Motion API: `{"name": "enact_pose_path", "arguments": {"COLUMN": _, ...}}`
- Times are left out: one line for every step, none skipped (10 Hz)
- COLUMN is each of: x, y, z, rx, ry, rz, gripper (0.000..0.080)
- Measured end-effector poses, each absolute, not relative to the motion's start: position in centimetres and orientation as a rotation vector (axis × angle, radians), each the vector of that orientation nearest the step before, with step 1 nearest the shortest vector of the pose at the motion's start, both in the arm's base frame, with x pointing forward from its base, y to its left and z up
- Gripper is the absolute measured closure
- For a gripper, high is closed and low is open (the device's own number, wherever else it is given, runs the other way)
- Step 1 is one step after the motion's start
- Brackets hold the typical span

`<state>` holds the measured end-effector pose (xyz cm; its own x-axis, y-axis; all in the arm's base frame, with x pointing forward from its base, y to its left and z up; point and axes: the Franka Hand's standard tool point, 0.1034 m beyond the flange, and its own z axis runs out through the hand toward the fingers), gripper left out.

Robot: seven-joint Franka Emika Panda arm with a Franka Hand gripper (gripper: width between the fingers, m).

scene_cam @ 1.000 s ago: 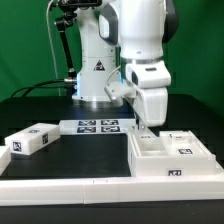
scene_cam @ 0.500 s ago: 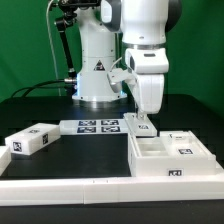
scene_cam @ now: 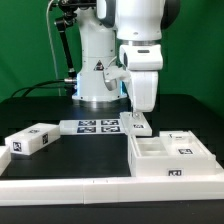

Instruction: Assemble cabinet

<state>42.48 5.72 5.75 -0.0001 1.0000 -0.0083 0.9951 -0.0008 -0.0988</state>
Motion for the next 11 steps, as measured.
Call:
{"name": "enact_pose_path", "arguments": {"x": 43.0, "y": 5.6, "z": 5.7, "rx": -2.18, "ry": -2.169, "rz": 0.11, "gripper": 0.0731}}
{"name": "enact_pose_path", "arguments": {"x": 43.7, "y": 5.6, "z": 5.8, "rx": -2.184, "ry": -2.163, "rz": 0.114, "gripper": 0.0731}}
{"name": "enact_pose_path", "arguments": {"x": 44.5, "y": 5.5, "z": 6.0, "rx": -2.192, "ry": -2.155, "rz": 0.115, "gripper": 0.0731}}
{"name": "enact_pose_path", "arguments": {"x": 45.0, "y": 5.4, "z": 6.1, "rx": -2.207, "ry": -2.146, "rz": 0.106, "gripper": 0.0731}}
{"name": "enact_pose_path", "arguments": {"x": 45.3, "y": 5.6, "z": 6.2, "rx": -2.224, "ry": -2.139, "rz": 0.091, "gripper": 0.0731}}
{"name": "enact_pose_path", "arguments": {"x": 45.3, "y": 5.6, "z": 6.1, "rx": -2.226, "ry": -2.14, "rz": 0.084, "gripper": 0.0731}}
{"name": "enact_pose_path", "arguments": {"x": 45.3, "y": 5.7, "z": 6.0, "rx": -2.232, "ry": -2.147, "rz": 0.053, "gripper": 0.0731}}
{"name": "enact_pose_path", "arguments": {"x": 45.2, "y": 5.9, "z": 6.0, "rx": -2.239, "ry": -2.143, "rz": 0.046, "gripper": 0.0731}}
{"name": "enact_pose_path", "arguments": {"x": 44.8, "y": 6.3, "z": 5.9, "rx": -2.243, "ry": -2.144, "rz": 0.028, "gripper": 0.0731}}
{"name": "enact_pose_path", "arguments": {"x": 44.8, "y": 6.4, "z": 6.0, "rx": -2.241, "ry": -2.148, "rz": 0.026, "gripper": 0.0731}}
{"name": "enact_pose_path", "arguments": {"x": 45.0, "y": 6.5, "z": 6.1, "rx": -2.246, "ry": -2.151, "rz": 0.007, "gripper": 0.0731}}
